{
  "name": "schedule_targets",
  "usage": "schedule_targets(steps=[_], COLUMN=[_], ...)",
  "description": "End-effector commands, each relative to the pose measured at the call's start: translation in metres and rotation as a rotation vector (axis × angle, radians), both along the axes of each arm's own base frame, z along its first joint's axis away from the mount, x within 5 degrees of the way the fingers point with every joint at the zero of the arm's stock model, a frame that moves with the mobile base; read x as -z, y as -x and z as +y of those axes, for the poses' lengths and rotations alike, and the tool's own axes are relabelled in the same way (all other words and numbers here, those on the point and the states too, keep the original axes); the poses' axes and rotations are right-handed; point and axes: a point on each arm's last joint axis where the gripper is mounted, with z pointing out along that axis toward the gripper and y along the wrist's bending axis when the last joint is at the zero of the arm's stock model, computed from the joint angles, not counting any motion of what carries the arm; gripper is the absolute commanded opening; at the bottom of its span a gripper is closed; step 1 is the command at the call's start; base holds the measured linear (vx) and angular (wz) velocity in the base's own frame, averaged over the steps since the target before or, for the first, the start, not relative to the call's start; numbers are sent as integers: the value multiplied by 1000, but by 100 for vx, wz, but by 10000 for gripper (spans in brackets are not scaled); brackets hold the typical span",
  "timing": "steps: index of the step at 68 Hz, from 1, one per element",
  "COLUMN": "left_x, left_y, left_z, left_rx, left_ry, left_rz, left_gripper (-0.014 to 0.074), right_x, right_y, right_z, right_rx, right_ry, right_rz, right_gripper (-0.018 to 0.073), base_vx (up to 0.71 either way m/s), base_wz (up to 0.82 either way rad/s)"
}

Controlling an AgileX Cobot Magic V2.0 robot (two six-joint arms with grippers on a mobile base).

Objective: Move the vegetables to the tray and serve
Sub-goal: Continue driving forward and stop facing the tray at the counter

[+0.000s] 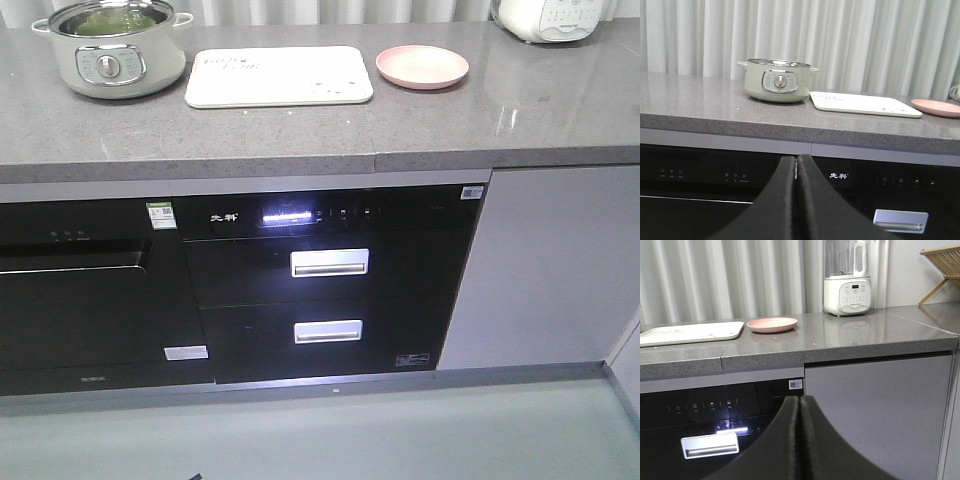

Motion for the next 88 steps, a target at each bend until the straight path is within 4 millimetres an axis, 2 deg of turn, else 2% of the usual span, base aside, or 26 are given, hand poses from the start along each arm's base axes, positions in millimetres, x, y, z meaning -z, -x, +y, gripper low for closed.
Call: schedule_targets(steps=[1, 88], left_x=[-3, -3], left_y=[0, 0], left_z=[0, 0], left_rx=[1, 1], left_ry=[6, 6], left_rz=[-56, -56], left_gripper=[-7, -7], right_x=[-4, -4], right_y=[0, 0], right_z=[0, 0], right_rx=[-1, -1], right_ry=[15, 15], right_rz=[-61, -61], right_gripper=[-4, -4], base_vx=[11, 10], base_wz=[1, 1])
